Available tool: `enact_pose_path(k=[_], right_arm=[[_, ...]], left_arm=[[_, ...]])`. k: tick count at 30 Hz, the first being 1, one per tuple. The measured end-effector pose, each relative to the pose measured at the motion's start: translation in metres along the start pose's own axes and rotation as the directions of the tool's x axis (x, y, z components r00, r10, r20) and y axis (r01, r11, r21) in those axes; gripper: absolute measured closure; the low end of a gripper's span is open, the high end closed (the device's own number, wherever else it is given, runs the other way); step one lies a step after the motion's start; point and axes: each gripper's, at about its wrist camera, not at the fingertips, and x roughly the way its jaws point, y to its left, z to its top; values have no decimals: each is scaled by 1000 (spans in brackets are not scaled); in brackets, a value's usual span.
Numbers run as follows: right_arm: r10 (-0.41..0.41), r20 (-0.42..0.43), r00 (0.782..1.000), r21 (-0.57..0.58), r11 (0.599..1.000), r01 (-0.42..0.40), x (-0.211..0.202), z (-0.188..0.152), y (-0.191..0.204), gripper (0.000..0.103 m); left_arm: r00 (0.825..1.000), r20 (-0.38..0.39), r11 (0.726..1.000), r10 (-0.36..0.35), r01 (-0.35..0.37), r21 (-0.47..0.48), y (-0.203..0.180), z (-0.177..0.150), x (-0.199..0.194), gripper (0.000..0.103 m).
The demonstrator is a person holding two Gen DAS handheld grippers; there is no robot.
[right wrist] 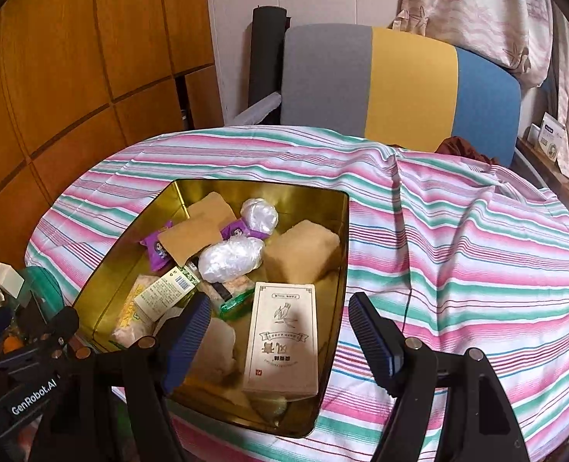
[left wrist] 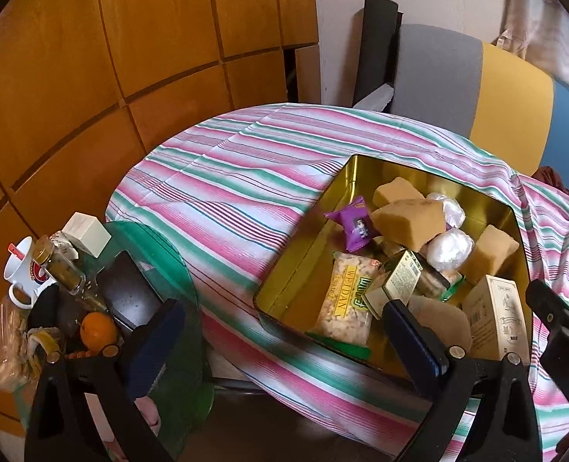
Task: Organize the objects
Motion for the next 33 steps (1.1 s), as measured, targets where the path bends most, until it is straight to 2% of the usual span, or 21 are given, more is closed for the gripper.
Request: enact_pose_path(k=[11, 17, 33], right_arm=[[-48, -13, 999, -12, 999, 47, 4, -3, 4, 28], [-57, -10, 998, -7, 998, 57, 3, -2, 3, 28], [-102, 16, 995, 13, 995, 102, -2, 0, -1, 28]], left_arm=[[1000, 6, 1000, -24, 24, 14, -3, 0, -6, 0], [1000, 25, 999, -14, 13, 34, -6, 0, -11, 0], [999, 3, 999, -47, 47, 28, -6, 0, -10, 0]])
